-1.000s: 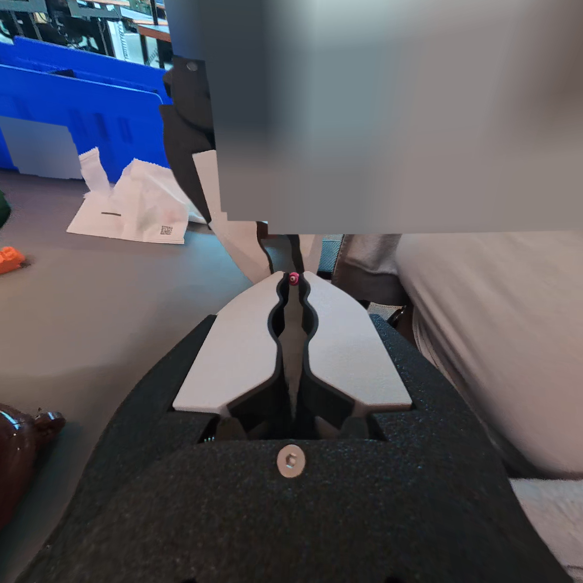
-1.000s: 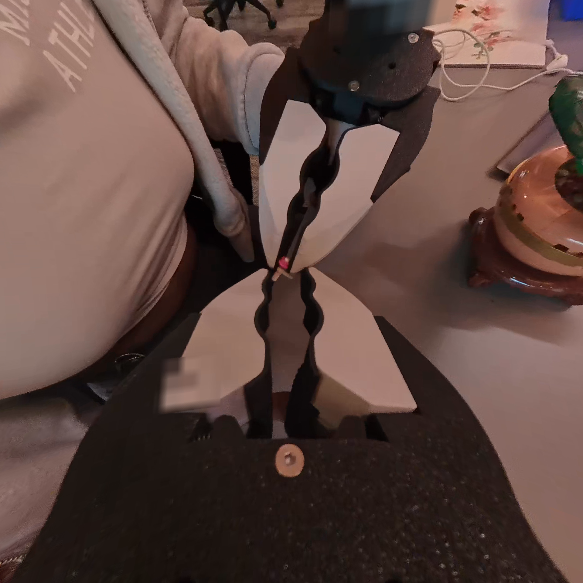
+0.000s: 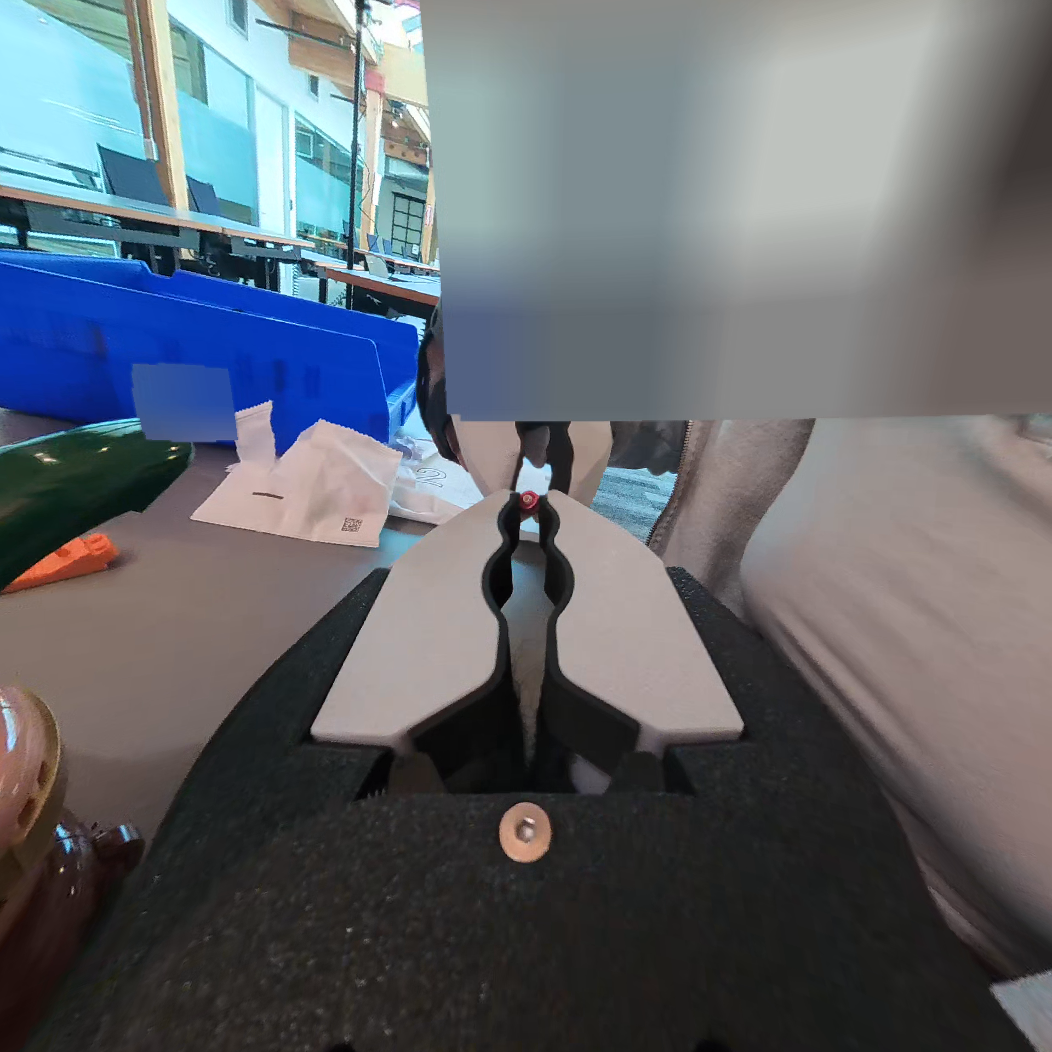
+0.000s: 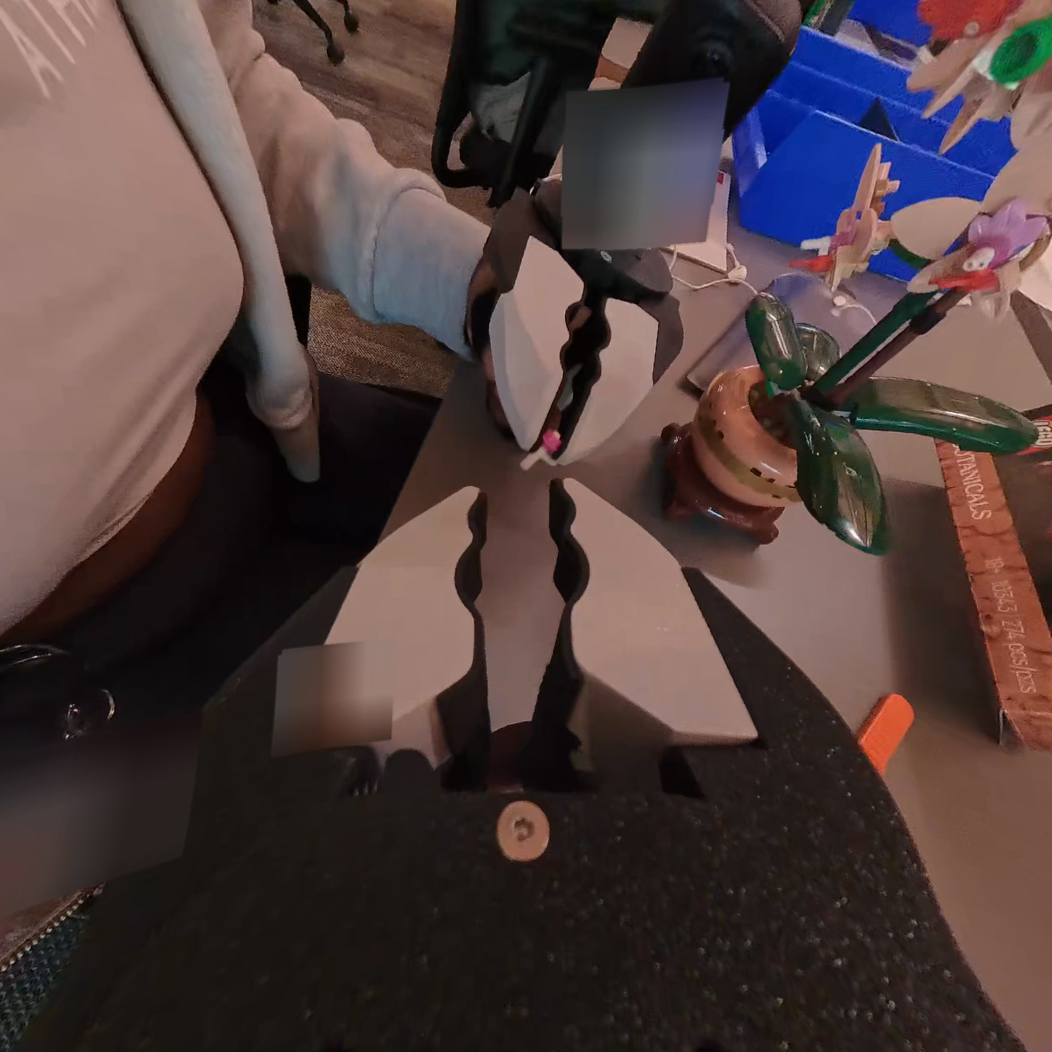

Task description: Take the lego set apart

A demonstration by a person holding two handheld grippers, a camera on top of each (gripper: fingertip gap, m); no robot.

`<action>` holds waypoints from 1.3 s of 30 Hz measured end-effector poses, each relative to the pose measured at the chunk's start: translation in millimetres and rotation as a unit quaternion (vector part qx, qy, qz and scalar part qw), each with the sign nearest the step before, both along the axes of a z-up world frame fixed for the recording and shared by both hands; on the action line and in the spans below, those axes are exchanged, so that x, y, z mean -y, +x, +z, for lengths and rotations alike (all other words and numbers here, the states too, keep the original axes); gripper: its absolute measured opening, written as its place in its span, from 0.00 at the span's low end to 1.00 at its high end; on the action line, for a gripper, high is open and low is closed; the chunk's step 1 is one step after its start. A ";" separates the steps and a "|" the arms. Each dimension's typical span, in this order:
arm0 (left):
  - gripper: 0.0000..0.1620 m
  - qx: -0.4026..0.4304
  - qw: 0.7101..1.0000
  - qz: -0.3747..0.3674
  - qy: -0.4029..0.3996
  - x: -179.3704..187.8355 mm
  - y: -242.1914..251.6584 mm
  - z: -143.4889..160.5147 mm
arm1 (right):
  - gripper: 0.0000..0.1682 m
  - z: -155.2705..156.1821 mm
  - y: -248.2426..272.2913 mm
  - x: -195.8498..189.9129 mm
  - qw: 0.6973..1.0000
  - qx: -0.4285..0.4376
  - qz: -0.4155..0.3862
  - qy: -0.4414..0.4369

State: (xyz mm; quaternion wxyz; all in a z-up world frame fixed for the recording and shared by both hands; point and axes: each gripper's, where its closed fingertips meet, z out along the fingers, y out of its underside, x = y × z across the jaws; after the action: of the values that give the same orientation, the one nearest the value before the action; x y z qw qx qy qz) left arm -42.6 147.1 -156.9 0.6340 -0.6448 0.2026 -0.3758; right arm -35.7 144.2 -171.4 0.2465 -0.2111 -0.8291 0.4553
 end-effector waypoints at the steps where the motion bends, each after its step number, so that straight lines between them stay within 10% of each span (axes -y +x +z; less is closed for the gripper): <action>1: 0.03 0.001 1.000 -0.002 0.001 0.2 1.1 0.4 | 0.13 -0.2 -2.0 0.9 1.000 0.003 -0.002 0.002; 24: 0.03 0.186 0.966 -0.069 0.167 31.8 0.5 50.9 | 0.05 46.8 -14.1 42.3 0.952 0.025 0.044 -0.302; 39: 0.03 -0.009 0.993 -0.117 0.027 32.0 14.1 6.4 | 0.13 6.5 6.0 44.5 0.960 0.165 0.070 -0.215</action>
State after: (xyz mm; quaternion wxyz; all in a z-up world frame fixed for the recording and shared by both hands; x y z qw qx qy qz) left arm -28.5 115.2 -150.6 0.6008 -0.6029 0.2922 -0.4361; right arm -29.7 99.8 -164.9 0.0230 -0.2727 -0.7536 0.5977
